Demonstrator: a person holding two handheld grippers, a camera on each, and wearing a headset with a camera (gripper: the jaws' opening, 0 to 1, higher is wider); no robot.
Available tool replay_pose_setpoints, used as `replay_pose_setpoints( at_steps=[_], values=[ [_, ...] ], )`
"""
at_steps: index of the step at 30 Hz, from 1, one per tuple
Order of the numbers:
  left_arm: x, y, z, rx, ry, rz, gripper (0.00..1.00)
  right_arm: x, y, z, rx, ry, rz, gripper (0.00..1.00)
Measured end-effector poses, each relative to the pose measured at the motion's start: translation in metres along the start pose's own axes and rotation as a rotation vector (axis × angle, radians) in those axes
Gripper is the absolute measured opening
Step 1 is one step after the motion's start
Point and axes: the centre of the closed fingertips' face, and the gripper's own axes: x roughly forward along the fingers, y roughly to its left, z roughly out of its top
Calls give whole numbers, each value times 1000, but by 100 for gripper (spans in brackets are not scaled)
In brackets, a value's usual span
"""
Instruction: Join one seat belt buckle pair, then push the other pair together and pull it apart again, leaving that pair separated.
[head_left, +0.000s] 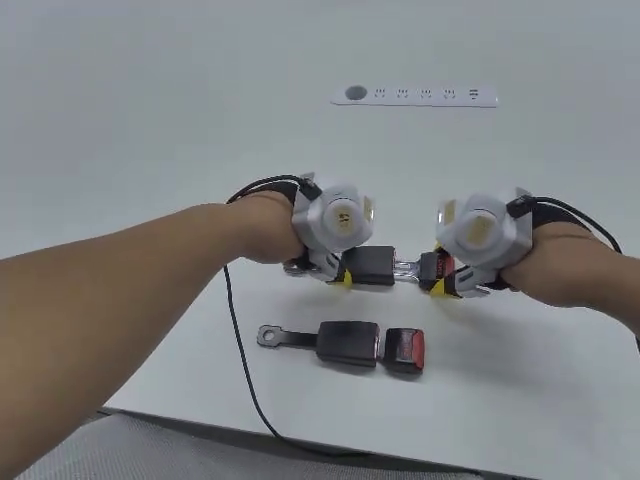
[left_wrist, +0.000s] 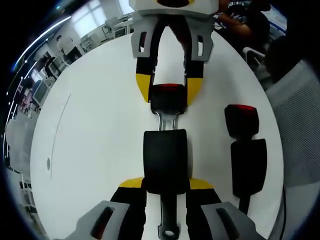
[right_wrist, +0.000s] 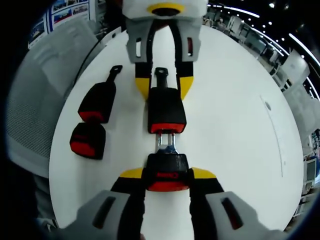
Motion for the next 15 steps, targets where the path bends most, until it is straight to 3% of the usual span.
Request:
replay_pose_setpoints(
  at_steps=[15],
  values=[
    [1, -1, 0, 41, 27, -21, 30, 4, 1, 5, 11, -32, 24, 32]
  ],
)
